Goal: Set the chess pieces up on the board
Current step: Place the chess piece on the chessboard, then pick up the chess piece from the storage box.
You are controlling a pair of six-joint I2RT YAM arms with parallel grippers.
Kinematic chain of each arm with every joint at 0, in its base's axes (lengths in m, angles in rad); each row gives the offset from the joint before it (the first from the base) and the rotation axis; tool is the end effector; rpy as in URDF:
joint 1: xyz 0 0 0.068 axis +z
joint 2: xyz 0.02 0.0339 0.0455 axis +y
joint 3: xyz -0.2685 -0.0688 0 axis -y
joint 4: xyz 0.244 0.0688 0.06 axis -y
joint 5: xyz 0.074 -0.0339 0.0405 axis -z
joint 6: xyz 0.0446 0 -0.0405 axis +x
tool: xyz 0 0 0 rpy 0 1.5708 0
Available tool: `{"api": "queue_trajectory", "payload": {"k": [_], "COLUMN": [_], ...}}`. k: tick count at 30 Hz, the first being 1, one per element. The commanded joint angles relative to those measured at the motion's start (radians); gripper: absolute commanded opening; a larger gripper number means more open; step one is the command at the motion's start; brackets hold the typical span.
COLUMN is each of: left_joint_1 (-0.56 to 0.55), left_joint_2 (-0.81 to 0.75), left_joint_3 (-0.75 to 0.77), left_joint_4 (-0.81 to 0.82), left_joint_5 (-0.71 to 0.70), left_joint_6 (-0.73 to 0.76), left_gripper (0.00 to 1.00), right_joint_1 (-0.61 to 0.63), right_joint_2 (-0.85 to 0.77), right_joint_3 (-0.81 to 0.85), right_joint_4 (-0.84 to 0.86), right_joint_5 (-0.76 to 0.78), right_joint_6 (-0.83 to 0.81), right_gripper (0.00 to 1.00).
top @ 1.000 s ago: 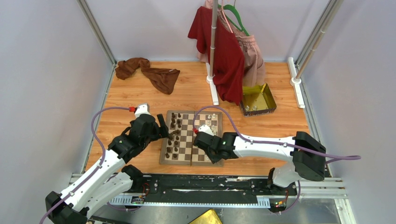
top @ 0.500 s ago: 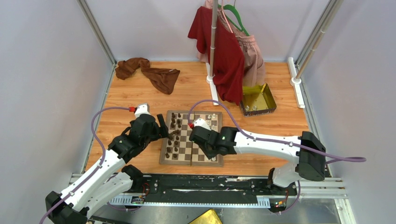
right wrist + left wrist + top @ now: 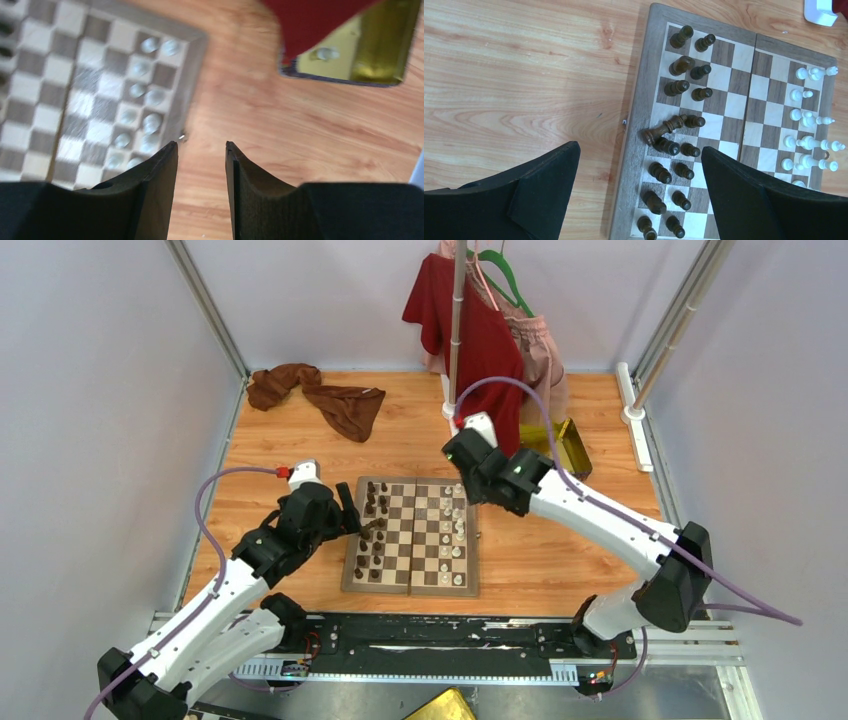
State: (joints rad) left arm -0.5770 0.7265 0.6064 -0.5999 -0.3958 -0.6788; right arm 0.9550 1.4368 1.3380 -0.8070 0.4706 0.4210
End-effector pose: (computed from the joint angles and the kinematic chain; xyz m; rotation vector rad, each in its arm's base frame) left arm 0.1395 -0.0703 0.2463 -0.3152 2.2125 -0.2312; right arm 0.1916 0.2357 0.3257 -0.4308 2.3097 0.0798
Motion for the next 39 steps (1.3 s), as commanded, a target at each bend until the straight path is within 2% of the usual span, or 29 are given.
{"api": "queue_trajectory", "payload": {"k": [1, 8, 18, 39], "left_joint_1": [0.007, 0.008, 0.012, 0.016], "left_joint_2": [0.010, 0.013, 0.002, 0.014], "left_joint_3": [0.042, 0.040, 0.024, 0.014], "left_joint_4": [0.009, 0.005, 0.002, 0.007], "left_joint_5": [-0.020, -0.030, -0.031, -0.025], "left_joint_6": [0.026, 0.034, 0.036, 0.033], "left_gripper": [1.00, 1.00, 1.00, 1.00], "right_joint_1": [-0.166, -0.353, -0.510, -0.634], "right_joint_2": [-0.014, 0.038, 0.139, 0.278], "right_joint_3": [0.014, 0.001, -0.051, -0.071], "right_joint_4": [0.022, 0.125, 0.229, 0.290], "right_joint_5": [0.059, 0.032, 0.012, -0.124], "right_joint_6": [-0.012, -0.022, -0.038, -0.034], "right_gripper": [0.44, 0.43, 0.42, 0.36]}}
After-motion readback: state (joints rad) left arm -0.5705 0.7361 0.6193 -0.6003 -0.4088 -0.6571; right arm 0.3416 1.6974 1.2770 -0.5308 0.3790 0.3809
